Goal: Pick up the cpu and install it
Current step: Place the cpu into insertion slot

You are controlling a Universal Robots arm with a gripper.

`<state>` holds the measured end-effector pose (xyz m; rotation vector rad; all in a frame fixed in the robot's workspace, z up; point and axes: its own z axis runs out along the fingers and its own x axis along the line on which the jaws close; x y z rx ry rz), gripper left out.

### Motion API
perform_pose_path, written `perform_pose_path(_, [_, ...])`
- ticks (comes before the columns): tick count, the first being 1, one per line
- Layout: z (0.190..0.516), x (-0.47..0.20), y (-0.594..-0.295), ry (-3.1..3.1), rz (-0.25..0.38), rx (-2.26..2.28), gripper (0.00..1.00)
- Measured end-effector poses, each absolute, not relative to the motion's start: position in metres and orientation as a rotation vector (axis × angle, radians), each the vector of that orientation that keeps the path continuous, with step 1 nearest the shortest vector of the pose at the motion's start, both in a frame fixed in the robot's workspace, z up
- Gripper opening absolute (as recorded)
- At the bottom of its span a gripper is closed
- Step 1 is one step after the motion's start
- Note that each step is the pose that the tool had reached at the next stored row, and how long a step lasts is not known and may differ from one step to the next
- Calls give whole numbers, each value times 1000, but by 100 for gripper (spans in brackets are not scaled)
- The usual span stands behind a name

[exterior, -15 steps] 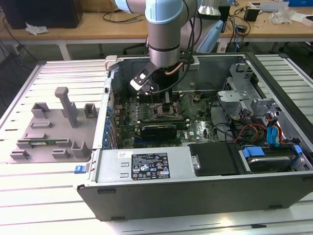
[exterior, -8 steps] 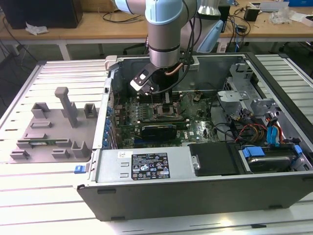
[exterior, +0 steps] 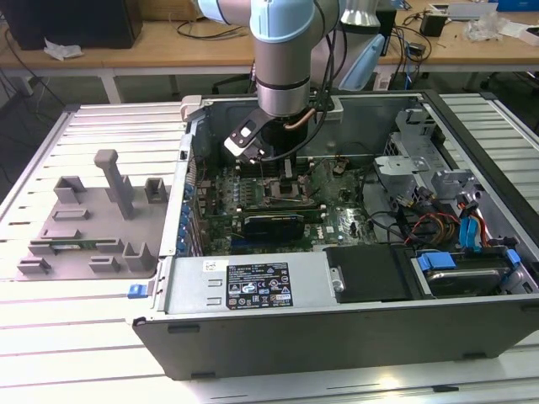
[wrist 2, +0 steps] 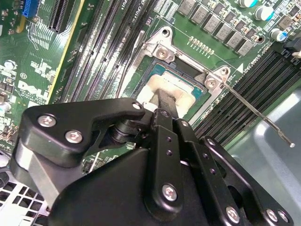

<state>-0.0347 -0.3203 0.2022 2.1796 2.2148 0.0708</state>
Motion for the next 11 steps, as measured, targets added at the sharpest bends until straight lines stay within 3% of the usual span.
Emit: perform_pose_path(11, [241, -35, -318, 2215, 71, 2180, 11])
